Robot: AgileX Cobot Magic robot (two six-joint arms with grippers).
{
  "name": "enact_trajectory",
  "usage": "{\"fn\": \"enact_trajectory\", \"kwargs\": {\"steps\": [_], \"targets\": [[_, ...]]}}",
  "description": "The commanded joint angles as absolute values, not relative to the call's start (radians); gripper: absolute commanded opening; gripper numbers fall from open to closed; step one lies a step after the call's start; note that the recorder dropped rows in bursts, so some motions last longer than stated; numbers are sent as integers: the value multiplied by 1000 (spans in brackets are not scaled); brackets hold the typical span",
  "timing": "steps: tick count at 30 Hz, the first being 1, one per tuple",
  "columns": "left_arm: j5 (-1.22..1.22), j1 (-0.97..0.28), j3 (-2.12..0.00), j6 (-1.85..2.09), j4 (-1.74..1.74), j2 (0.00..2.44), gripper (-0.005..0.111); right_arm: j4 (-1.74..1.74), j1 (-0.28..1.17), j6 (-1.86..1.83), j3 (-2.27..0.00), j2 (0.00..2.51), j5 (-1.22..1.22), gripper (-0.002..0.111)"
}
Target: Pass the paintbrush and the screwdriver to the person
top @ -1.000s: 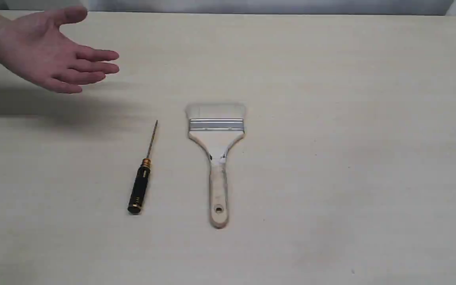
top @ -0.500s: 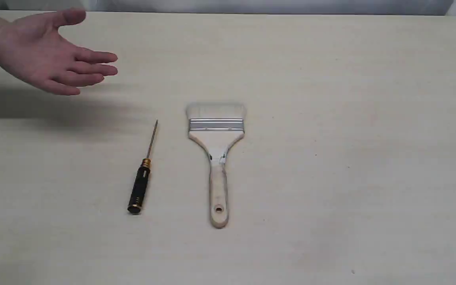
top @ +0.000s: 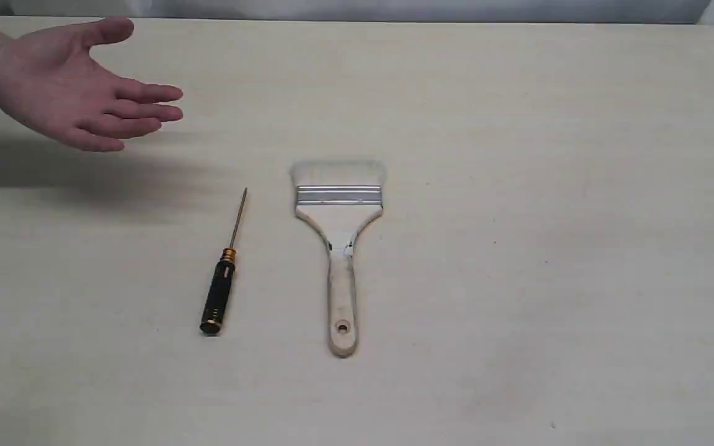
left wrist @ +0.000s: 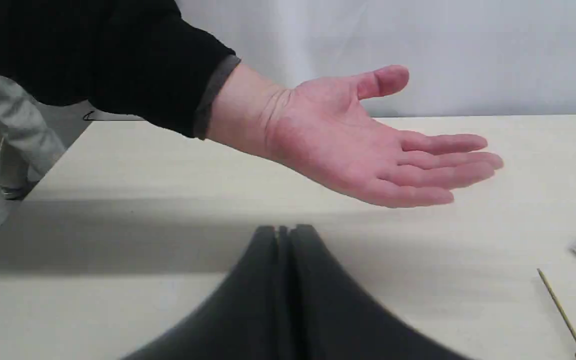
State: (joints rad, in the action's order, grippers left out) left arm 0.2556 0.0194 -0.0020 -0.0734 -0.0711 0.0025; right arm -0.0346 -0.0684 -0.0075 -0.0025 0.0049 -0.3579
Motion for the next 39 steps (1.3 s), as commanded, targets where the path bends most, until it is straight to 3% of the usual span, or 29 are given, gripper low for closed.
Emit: {"fn": "enact_trajectory", "kwargs": {"steps": [1,8,19,22,30,34,39], "targets": [[252,11,0,-75,-67,0,0,-93,-67,-49,0,0,-302,4],[252,11,0,-75,-67,0,0,-139,-67,-41,0,0,27,4],[248,11,0,-75,-72,0,0,-139,-67,-36,0,0,54,4],[250,11,0,-75,-74,0,0,-127,-67,-14,0,0,163,4],[250,11,0,-75,-74,0,0,-55,-56,504,0,0,292,4],[250,11,0,-75,-74,0,0,-85,-56,774,0,0,534,4],[250,11,0,-75,-74,0,0,-398,-56,887,-117,0,637,5]]}}
